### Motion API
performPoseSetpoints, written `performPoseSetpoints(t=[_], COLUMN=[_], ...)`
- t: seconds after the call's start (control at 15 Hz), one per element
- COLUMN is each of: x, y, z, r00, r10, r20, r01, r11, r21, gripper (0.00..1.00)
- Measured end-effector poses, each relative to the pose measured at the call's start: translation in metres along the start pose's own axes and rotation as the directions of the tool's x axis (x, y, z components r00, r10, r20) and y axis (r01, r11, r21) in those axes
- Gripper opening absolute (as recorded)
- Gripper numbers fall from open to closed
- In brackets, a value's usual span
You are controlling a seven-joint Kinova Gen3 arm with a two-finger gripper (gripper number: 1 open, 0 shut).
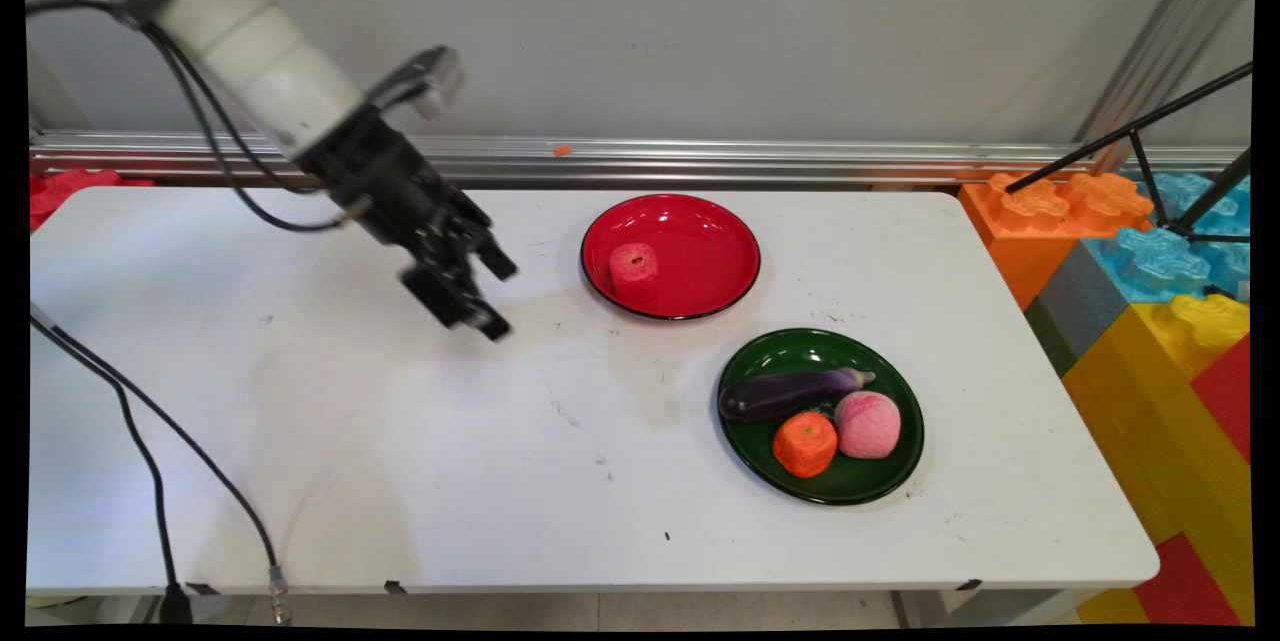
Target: Pick up the eggplant from the green plate
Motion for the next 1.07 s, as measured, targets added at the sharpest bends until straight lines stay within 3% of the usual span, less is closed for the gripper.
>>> performPoseSetpoints(t=[0.2,0.53,1.07], x=[0.037,0.082,0.144], y=[0.030,0.055,0.065], z=[0.034,0.076,0.129], r00=[0.999,0.995,0.976], r10=[-0.050,-0.098,-0.203], r20=[-0.020,-0.033,-0.081], r01=[0.050,0.100,0.213], r11=[0.998,0.991,0.964], r21=[0.036,0.087,0.157], gripper=[1.00,1.00,1.00])
